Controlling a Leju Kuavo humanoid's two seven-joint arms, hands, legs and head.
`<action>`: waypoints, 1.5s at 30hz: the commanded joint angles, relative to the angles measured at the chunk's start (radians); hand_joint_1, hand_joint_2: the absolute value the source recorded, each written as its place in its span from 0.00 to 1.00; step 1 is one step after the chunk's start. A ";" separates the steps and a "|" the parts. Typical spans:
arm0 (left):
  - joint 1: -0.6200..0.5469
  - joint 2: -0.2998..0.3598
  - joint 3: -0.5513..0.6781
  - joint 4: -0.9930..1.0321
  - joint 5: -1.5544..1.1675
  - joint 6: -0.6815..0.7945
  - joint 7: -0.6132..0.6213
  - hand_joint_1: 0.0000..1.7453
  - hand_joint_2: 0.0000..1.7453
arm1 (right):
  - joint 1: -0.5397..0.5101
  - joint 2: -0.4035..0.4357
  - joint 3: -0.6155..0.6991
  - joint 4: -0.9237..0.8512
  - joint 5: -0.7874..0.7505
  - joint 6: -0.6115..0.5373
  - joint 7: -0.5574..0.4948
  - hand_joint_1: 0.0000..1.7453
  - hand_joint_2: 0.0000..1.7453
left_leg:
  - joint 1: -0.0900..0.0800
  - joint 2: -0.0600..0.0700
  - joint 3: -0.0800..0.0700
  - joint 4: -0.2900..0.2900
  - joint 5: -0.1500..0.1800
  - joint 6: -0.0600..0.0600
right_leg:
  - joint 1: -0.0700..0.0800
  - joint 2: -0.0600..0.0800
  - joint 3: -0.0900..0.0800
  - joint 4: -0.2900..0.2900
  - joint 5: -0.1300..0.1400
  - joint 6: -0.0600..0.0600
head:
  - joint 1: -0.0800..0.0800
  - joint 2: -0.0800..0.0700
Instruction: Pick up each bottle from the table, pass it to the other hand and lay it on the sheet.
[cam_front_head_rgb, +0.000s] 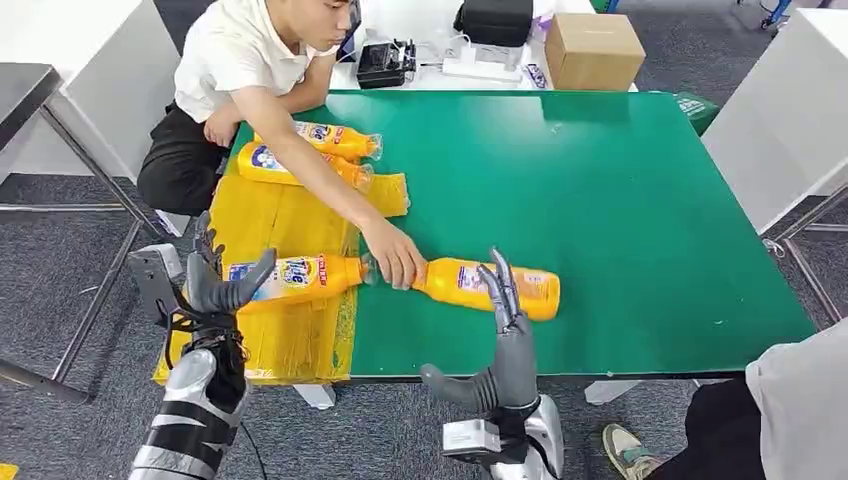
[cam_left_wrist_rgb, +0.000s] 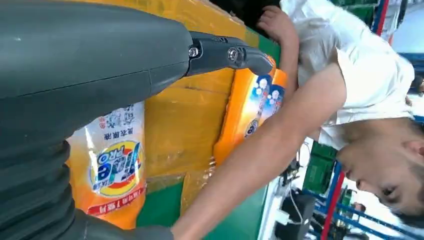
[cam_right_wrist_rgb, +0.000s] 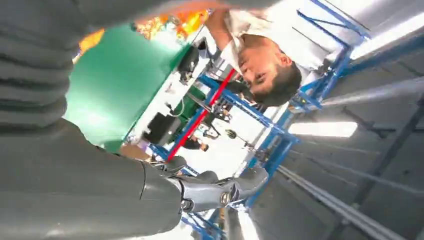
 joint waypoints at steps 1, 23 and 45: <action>0.148 0.061 -0.079 -0.157 -0.148 -0.062 -0.031 0.00 1.00 | -0.061 -0.100 -0.275 0.226 0.529 -0.004 0.297 0.00 1.00 | 0.000 0.002 0.005 -0.002 -0.001 0.000 | 0.000 0.001 0.005 -0.003 -0.001 0.000 | 0.000 0.000; 0.146 0.004 -0.180 -0.154 -0.269 -0.046 -0.108 0.00 1.00 | -0.510 -0.211 -0.249 0.926 0.502 0.264 0.434 0.00 1.00 | -0.003 0.000 0.004 -0.001 0.001 0.004 | -0.002 0.000 0.005 -0.002 0.002 0.003 | 0.000 0.000; 0.061 -0.025 -0.250 -0.042 -0.210 -0.063 -0.102 0.00 1.00 | -0.588 -0.117 -0.179 1.057 0.480 0.311 0.359 0.00 1.00 | -0.002 0.001 0.005 -0.001 0.001 0.003 | -0.002 0.000 0.005 -0.002 0.002 0.003 | -0.001 0.000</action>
